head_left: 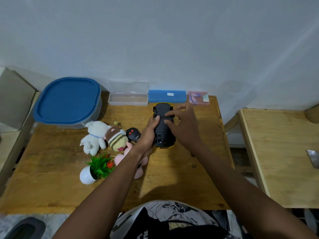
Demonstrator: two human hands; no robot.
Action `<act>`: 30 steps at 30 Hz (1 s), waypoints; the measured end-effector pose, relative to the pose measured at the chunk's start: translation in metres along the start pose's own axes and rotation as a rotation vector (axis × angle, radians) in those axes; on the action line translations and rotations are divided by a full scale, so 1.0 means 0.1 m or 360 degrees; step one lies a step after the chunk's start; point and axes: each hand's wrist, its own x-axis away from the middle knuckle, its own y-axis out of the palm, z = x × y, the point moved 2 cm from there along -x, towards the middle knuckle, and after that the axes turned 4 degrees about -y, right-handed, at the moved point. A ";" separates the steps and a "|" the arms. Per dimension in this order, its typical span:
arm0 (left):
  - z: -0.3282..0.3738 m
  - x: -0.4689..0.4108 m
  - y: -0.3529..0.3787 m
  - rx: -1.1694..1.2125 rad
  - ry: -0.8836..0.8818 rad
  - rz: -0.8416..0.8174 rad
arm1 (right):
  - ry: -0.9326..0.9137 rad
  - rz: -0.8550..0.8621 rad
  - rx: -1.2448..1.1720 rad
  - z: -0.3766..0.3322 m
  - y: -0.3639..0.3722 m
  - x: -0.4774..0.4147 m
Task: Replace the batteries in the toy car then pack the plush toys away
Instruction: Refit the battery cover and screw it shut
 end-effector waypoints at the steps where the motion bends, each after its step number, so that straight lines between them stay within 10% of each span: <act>1: -0.01 0.00 0.00 0.0005 -0.0001 0.0011 | 0.0098 0.0047 -0.0037 0.02 0.02 0.03; 8: -0.11 -0.02 0.04 -0.0034 -0.0030 0.0036 | 0.0835 -0.0143 -0.0825 0.24 0.12 0.16; 30: -0.48 -0.03 0.03 -0.0078 -0.0352 0.0066 | 0.0259 -0.0437 0.0688 0.88 0.09 0.37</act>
